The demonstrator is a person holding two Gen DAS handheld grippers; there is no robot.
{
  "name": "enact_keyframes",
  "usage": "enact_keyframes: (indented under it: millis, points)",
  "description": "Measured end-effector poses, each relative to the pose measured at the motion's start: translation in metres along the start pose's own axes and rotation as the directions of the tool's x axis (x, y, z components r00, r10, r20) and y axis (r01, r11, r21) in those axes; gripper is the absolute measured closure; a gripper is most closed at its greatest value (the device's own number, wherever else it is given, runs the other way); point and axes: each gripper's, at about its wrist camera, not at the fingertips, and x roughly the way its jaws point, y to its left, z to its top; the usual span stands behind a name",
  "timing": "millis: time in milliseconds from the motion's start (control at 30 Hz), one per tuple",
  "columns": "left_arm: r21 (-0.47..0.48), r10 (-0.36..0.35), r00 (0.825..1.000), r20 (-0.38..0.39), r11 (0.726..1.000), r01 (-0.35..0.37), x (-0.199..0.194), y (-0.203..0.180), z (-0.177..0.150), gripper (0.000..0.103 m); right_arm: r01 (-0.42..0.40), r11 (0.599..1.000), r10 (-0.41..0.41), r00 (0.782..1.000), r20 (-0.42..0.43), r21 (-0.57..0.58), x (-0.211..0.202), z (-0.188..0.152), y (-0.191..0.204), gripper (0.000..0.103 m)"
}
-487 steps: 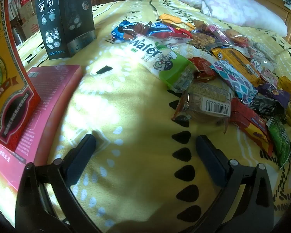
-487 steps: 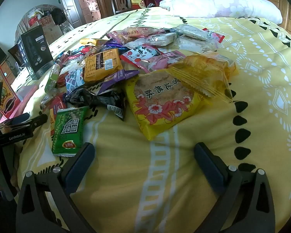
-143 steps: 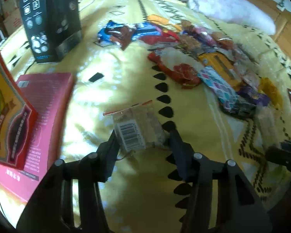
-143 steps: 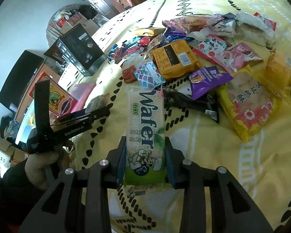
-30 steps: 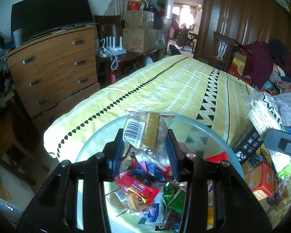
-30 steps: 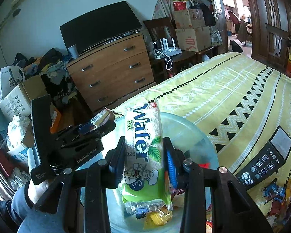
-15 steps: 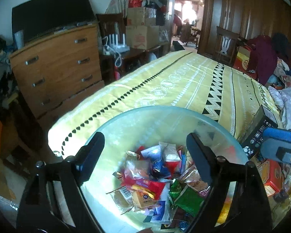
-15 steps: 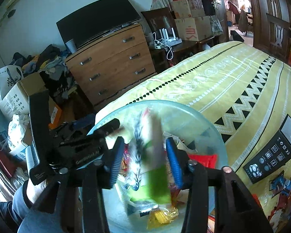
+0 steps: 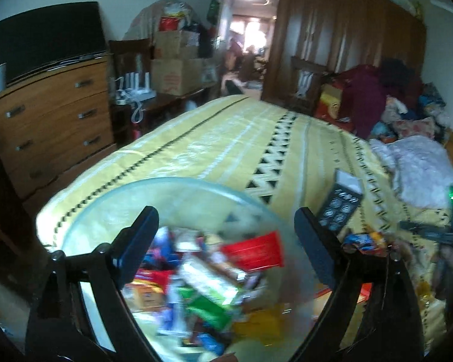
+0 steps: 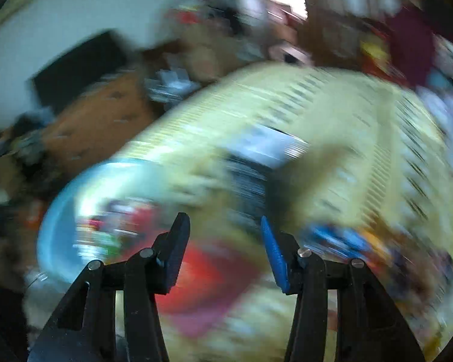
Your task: Organize snacks
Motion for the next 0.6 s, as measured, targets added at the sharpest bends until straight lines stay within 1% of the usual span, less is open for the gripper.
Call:
enact_keyframes:
  millis: [67,133,233,267,333,400,467,533,600]
  points:
    - [0.015,-0.031,0.999,-0.008,0.999,0.032,0.005,-0.014,0.002,0.011,0.100,0.992,-0.093,0.991,-0.093,0.080,0.031,-0.002,-0.068,0.049]
    - [0.031,-0.038,0.999,-0.010,0.999,0.039,0.008,-0.026,0.003,0.010,0.169,0.978,-0.143,0.970,-0.197,0.125,0.071,-0.002,-0.128,0.048]
    - [0.040,-0.063,0.998,-0.004,0.997,0.063,0.013,-0.035,0.006,0.010,0.193,0.970,-0.149,0.953,-0.264,0.151,0.114,0.004,-0.172,0.048]
    - [0.036,-0.070,0.998,-0.002,0.997,0.071,0.014,-0.036,0.007,0.010,0.201,0.970,-0.157,0.949,-0.272,0.139,0.131,0.008,-0.182,0.048]
    - [0.020,-0.072,0.997,0.009,0.997,0.072,0.015,-0.037,0.008,0.010,0.201,0.974,-0.165,0.944,-0.287,0.102,0.155,0.015,-0.189,0.048]
    - [0.005,-0.069,0.997,0.021,0.998,0.069,0.017,-0.038,0.010,0.010,0.183,0.982,-0.159,0.943,-0.291,0.055,0.179,0.024,-0.187,0.048]
    - [-0.006,-0.076,0.997,0.028,0.997,0.076,0.016,-0.040,0.010,0.010,0.136,0.990,-0.118,0.944,-0.307,0.039,0.199,0.026,-0.183,0.049]
    - [0.009,-0.081,0.996,0.030,0.997,0.081,0.017,-0.045,0.009,0.010,0.106,0.994,-0.095,0.935,-0.343,0.012,0.216,0.019,-0.169,0.048]
    - [0.022,-0.089,0.996,0.019,0.996,0.088,0.017,-0.052,0.007,0.010,0.054,0.998,-0.057,0.921,-0.386,-0.018,0.218,0.002,-0.151,0.048]
